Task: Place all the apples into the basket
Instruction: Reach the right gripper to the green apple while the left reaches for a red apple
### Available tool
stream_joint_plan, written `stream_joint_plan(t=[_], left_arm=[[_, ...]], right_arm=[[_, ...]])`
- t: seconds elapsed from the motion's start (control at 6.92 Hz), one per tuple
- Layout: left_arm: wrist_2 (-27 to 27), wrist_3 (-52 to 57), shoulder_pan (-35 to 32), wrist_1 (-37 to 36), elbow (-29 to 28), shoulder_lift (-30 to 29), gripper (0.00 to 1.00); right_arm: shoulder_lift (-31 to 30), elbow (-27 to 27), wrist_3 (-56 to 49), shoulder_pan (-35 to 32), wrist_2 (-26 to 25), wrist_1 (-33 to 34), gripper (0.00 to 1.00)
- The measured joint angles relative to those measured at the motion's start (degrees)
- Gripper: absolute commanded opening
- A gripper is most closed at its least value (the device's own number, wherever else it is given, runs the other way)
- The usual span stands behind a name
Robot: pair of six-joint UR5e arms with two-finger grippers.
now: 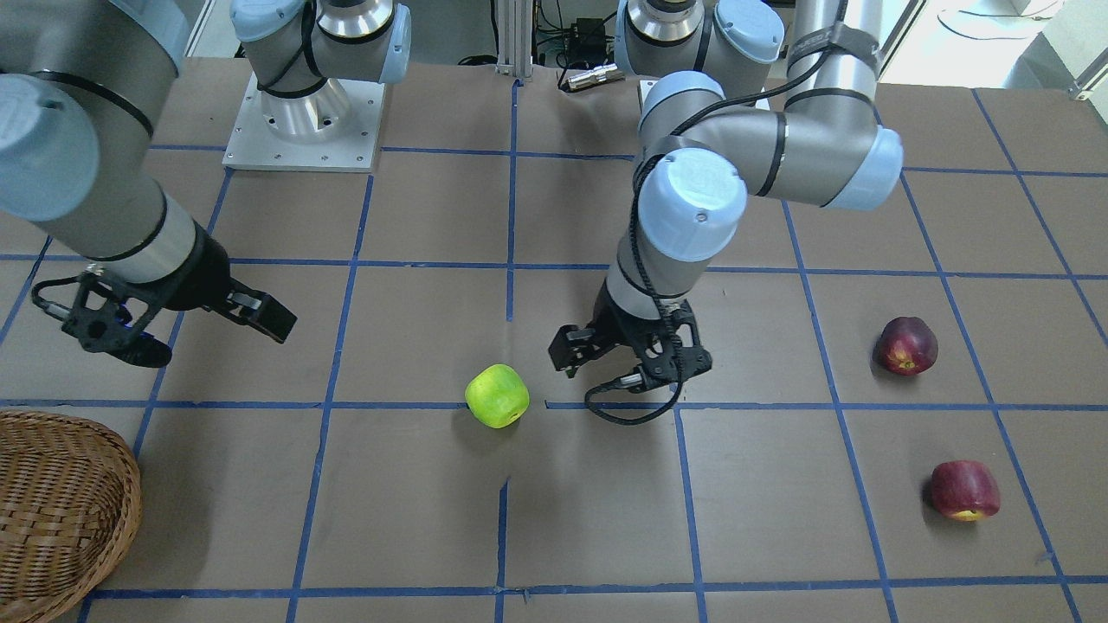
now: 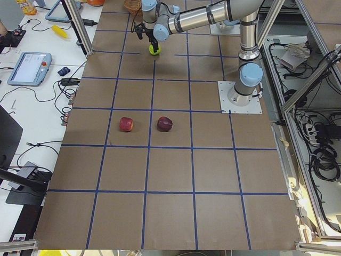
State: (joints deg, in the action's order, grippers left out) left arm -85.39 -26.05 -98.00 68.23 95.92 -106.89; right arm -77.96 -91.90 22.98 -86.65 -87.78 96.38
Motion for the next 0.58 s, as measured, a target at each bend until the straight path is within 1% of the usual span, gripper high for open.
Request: stream_joint_plan(t=[0.29,0.58], left_arm=[[-7.3,19.5,8.7,7.0,0.8,4.9,1.00],[-11.3,43.6,19.6,8.8,3.4,7.9,1.00]], right_arm=[[3.7,-1.6,15.5,-7.7,1.6,7.3,1.00],[8.8,-1.4,27.0,-14.4,2.9,14.7,1.00]])
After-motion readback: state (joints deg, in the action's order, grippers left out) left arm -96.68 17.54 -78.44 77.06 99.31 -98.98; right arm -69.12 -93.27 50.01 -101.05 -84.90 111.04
